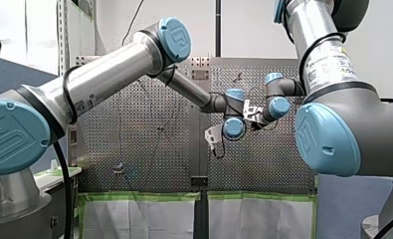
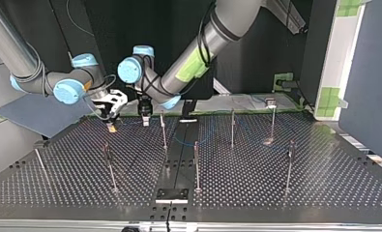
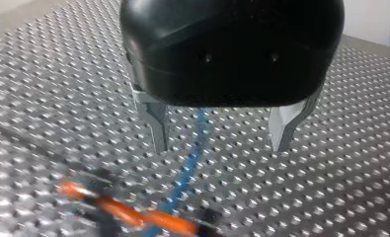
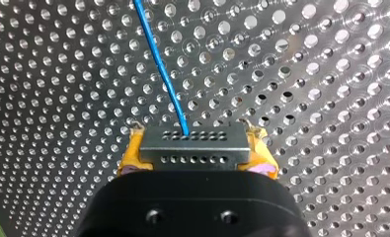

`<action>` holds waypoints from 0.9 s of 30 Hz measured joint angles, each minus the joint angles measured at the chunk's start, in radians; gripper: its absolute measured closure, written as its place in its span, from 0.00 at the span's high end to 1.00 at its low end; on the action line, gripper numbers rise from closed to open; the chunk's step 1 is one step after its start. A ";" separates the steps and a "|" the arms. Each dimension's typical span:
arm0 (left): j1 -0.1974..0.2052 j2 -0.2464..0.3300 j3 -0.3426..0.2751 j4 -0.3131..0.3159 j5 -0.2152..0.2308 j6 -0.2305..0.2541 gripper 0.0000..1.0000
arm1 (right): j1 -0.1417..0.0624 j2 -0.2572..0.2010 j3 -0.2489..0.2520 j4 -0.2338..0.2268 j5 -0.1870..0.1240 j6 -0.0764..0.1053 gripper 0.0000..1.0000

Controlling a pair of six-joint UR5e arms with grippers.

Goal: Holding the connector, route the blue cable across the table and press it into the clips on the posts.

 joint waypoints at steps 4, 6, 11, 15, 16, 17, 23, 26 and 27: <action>-0.001 -0.033 0.033 -0.033 -0.004 -0.018 1.00 | 0.001 0.000 0.000 0.000 -0.004 0.000 0.00; -0.002 -0.051 0.051 -0.050 -0.007 -0.024 1.00 | 0.002 0.000 0.000 0.000 -0.008 0.000 0.00; -0.003 -0.083 0.092 -0.077 -0.013 -0.037 1.00 | 0.003 0.000 0.000 0.000 -0.014 0.000 0.00; -0.004 -0.089 0.127 -0.082 -0.017 -0.044 1.00 | 0.004 0.000 0.000 0.000 -0.015 0.000 0.00; -0.005 -0.089 0.134 -0.084 -0.019 -0.044 1.00 | 0.004 0.000 0.000 0.000 -0.015 0.000 0.00; -0.005 -0.089 0.141 -0.086 -0.023 -0.045 1.00 | 0.003 0.000 0.000 0.000 -0.015 0.000 0.00; -0.012 -0.089 0.168 -0.103 -0.057 -0.045 0.46 | 0.003 0.000 -0.001 0.001 -0.018 -0.003 0.00; -0.014 -0.089 0.162 -0.105 -0.064 -0.043 0.01 | 0.001 -0.001 -0.003 0.005 -0.019 -0.004 0.00; -0.014 -0.089 0.159 -0.105 -0.066 -0.043 0.01 | 0.001 -0.001 -0.004 0.008 -0.020 -0.005 0.00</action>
